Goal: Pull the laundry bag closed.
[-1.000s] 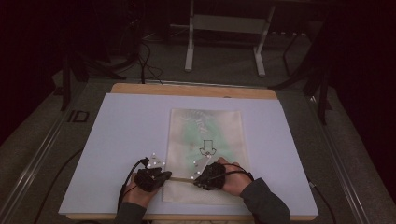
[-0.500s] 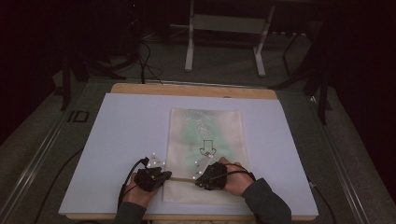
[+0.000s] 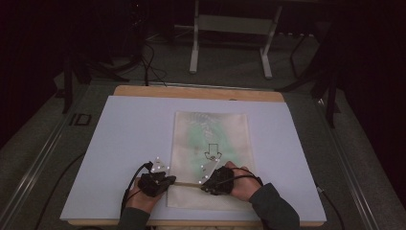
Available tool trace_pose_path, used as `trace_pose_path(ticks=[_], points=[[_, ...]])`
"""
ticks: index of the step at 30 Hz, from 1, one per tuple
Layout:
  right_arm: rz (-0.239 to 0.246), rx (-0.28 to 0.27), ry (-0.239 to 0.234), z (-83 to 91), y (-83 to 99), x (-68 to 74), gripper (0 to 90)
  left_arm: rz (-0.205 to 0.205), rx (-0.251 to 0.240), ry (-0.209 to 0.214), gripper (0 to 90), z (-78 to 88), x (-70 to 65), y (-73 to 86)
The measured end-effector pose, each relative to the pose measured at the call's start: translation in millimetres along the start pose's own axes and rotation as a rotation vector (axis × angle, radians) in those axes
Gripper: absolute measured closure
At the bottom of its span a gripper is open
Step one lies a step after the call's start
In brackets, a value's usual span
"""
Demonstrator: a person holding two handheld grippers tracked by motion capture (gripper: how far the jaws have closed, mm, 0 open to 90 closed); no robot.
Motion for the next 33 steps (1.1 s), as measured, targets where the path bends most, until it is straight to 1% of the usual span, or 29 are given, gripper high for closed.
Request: trace_pose_path(ticks=[16, 17, 19, 31, 33], points=[[-0.016, 0.003, 0.008, 11.0, 11.4, -1.6, 82.5, 0.005, -0.001, 0.001, 89.5, 0.0, 0.1, 0.0], [-0.025, -0.004, 0.007, 12.3, 12.6, -1.5, 82.5, 0.007, -0.001, 0.001, 89.5, -0.1, 0.2, 0.0], [-0.020, 0.002, 0.008, 12.3, 13.7, -1.6, 82.5, 0.007, -0.001, 0.000, 89.5, -0.1, 0.1, -0.1], [-0.026, -0.006, 0.009, 14.1, 12.8, -1.3, 82.5, 0.008, -0.001, 0.001, 89.5, 0.0, 0.1, 0.0], [-0.024, 0.002, 0.008, 14.7, 14.5, -1.7, 82.5, 0.008, 0.000, 0.002, 89.5, 0.0, 0.1, 0.0]])
Point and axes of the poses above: each handheld gripper's, and its own axes: z roughly backward along the jaws, y roughly out of its underside, x roughly to its left, the point moved 8 cm from there along -z, roughly forward along the jaws, and after that the axes turned 15 degrees about -x, right-handed, at the moved point
